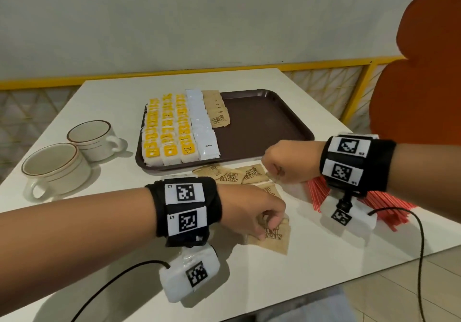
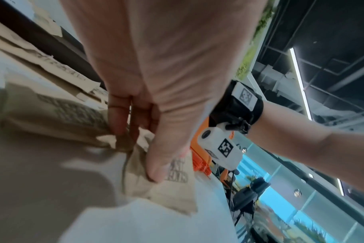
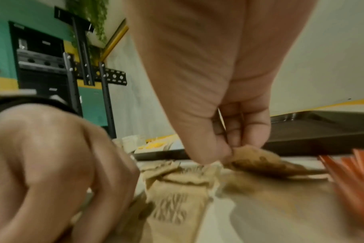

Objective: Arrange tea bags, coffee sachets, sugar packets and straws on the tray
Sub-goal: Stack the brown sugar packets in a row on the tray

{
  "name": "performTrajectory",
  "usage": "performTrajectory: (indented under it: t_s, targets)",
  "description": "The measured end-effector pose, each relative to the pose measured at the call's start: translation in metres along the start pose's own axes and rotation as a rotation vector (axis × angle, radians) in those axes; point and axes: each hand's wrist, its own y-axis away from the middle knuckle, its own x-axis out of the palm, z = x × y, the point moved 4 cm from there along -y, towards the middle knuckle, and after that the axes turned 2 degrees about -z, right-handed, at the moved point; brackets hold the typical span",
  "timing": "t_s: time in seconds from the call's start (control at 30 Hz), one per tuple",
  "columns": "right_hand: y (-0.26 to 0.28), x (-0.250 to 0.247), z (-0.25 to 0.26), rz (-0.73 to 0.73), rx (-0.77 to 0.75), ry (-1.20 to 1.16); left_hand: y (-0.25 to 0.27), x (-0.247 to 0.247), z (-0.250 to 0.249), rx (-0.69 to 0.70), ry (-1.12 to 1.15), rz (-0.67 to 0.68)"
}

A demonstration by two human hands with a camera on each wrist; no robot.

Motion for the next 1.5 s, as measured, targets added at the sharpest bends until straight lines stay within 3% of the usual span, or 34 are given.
performTrajectory:
  t_s: [0.13, 0.3, 0.37, 0.43, 0.5, 0.63, 0.8, 1.0, 1.23, 1.37, 1.5]
  targets:
    - [0.007, -0.019, -0.017, -0.079, 0.093, -0.157, 0.009, -0.011, 0.010, -0.018, 0.101, -0.097]
    - [0.019, -0.033, -0.035, -0.196, 0.222, -0.346, 0.026, -0.030, 0.034, -0.111, 0.356, -0.420]
    - [0.024, -0.041, -0.042, -0.297, 0.265, -0.472, 0.033, -0.034, 0.049, -0.212, 0.561, -0.554]
    - [0.031, -0.049, -0.044, -0.436, 0.299, -0.660, 0.041, -0.034, 0.058, -0.282, 0.888, -0.623]
    - [0.040, -0.052, -0.036, -0.575, 0.307, -0.890, 0.048, -0.035, 0.063, -0.326, 1.060, -0.694]
    - [0.045, -0.037, 0.000, -0.717, 0.255, -1.345, 0.056, -0.033, 0.065, -0.291, 1.279, -0.844]
    - [0.034, -0.015, 0.022, -0.859, 0.213, -1.484, 0.058, -0.022, 0.068, -0.233, 1.450, -1.014]
    - [0.010, 0.007, 0.032, -0.772, 0.236, -1.622, 0.057, -0.012, 0.073, -0.156, 1.548, -1.104]
    - [0.003, 0.005, 0.033, -0.607, 0.181, -1.565, 0.057, -0.008, 0.074, -0.156, 1.550, -1.083]
    - [0.008, 0.015, 0.016, -0.726, 0.276, -1.928, 0.060, -0.008, 0.078, -0.222, 1.507, -1.139]
    - [0.013, 0.018, 0.010, -0.724, 0.184, -2.189, 0.063, -0.008, 0.084, -0.255, 1.369, -1.184]
